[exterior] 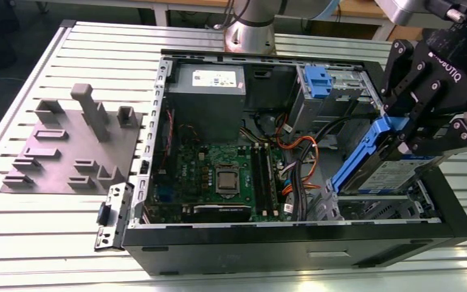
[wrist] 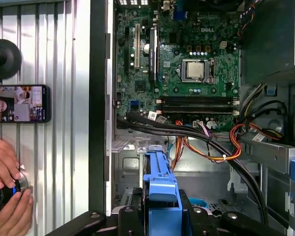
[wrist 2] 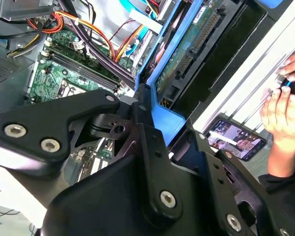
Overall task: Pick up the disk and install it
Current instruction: 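Insert the disk into the insertion slot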
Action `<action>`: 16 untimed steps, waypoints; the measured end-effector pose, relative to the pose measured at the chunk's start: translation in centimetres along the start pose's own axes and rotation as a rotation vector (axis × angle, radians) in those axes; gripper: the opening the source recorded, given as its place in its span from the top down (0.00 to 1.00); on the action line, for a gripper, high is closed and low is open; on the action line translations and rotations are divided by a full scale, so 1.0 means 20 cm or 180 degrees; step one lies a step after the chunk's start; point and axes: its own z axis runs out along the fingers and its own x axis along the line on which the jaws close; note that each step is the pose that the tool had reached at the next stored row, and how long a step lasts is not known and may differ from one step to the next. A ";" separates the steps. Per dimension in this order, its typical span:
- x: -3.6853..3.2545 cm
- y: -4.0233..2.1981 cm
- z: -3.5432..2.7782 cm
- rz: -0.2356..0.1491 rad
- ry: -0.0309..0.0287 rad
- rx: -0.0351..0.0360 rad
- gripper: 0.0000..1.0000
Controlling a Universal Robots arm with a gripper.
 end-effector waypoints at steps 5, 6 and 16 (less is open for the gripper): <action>0.000 0.000 0.001 0.0000 0.0000 0.0000 0.64; 0.000 0.000 0.001 0.0000 0.0000 0.0000 0.64; 0.005 0.000 0.063 0.0000 0.0000 0.0000 0.50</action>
